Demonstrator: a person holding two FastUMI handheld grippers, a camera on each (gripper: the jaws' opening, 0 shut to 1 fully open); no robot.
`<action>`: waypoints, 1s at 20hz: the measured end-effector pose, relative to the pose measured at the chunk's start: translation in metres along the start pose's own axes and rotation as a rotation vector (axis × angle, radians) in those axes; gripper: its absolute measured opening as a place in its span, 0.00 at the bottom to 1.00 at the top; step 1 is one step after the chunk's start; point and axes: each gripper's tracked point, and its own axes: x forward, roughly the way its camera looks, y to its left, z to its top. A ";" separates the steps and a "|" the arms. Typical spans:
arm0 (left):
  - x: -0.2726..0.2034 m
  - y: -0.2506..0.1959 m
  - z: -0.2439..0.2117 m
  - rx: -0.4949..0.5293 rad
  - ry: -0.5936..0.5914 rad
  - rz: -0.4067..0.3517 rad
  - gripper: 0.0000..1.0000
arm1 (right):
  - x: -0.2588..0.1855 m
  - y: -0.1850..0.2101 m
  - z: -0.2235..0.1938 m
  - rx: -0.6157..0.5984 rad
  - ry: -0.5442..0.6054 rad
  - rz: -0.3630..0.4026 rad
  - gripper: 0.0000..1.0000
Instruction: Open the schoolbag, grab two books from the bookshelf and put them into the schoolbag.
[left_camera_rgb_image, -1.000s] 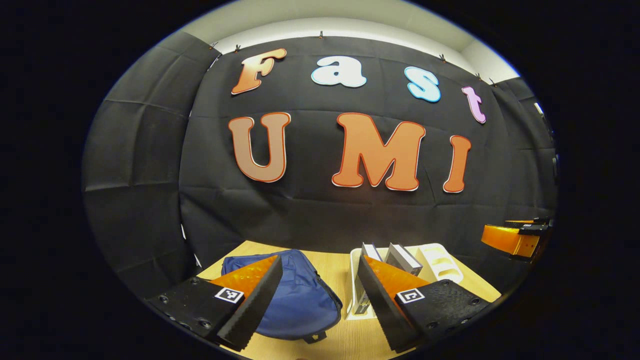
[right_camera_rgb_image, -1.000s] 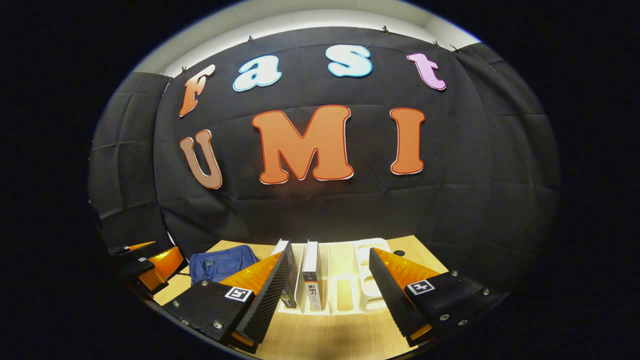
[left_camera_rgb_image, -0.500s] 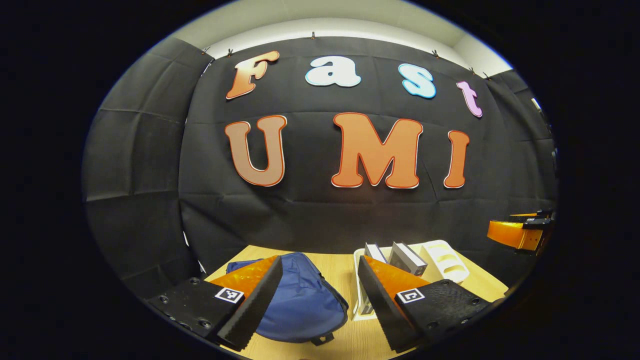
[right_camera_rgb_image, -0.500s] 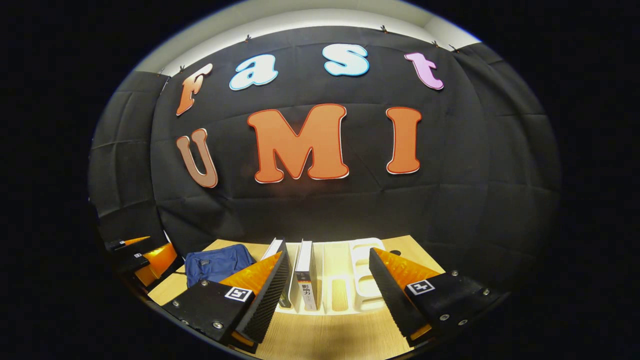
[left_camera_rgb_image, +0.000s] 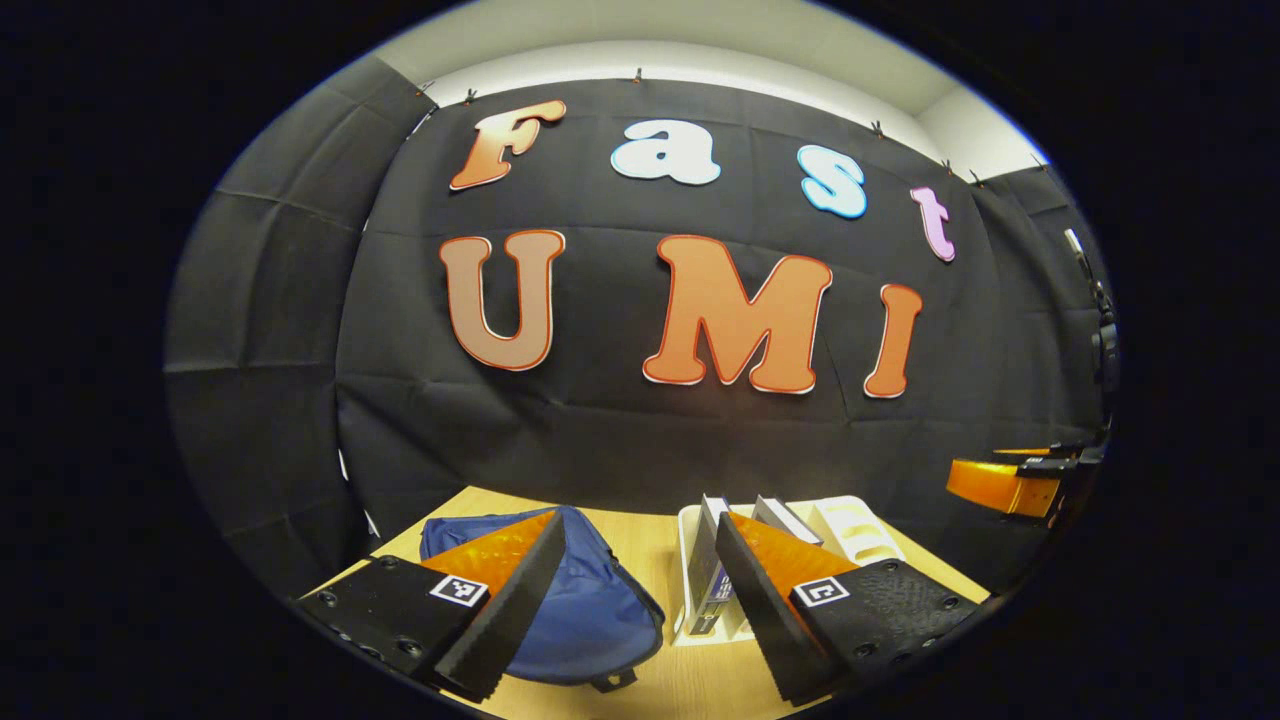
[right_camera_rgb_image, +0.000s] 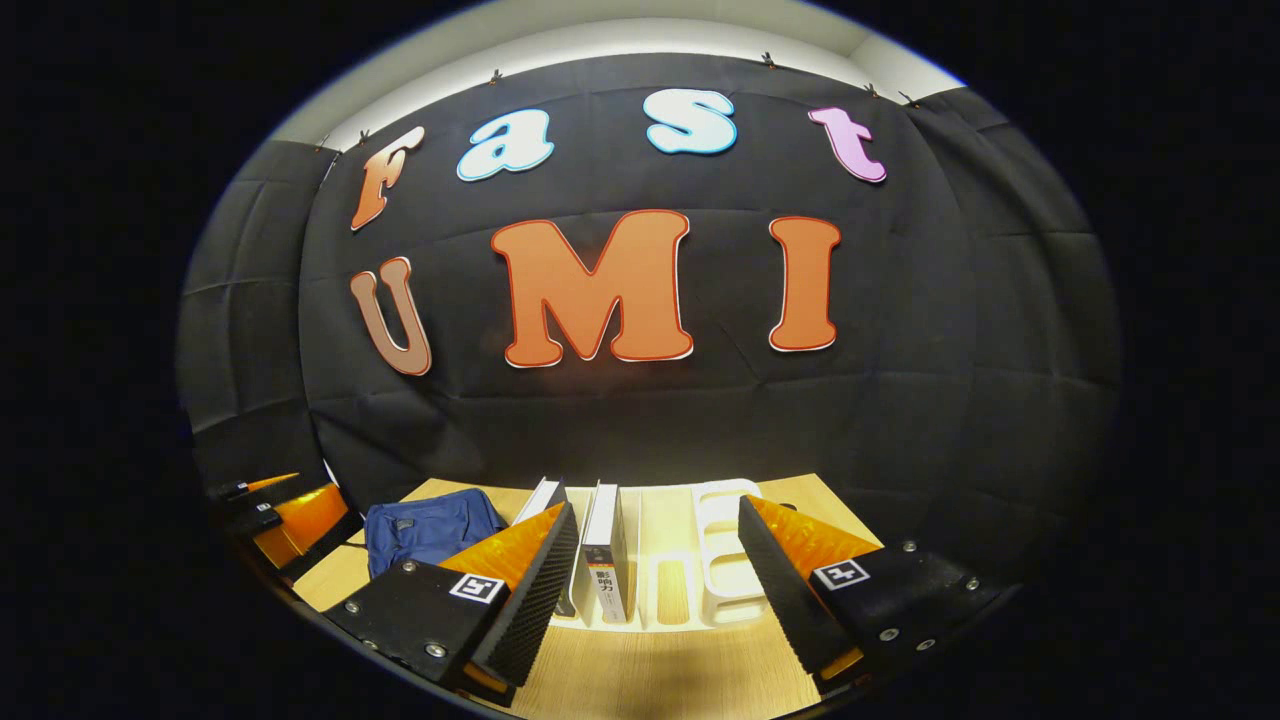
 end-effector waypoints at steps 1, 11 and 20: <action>0.000 0.004 0.001 0.004 -0.001 0.016 0.95 | 0.000 0.000 0.001 0.003 0.001 0.002 0.96; -0.003 0.013 0.014 0.038 -0.045 0.070 0.95 | 0.001 -0.002 0.002 0.004 -0.003 -0.001 0.96; 0.003 0.009 0.003 0.056 -0.006 0.054 0.95 | 0.005 -0.007 0.001 0.003 -0.003 -0.009 0.96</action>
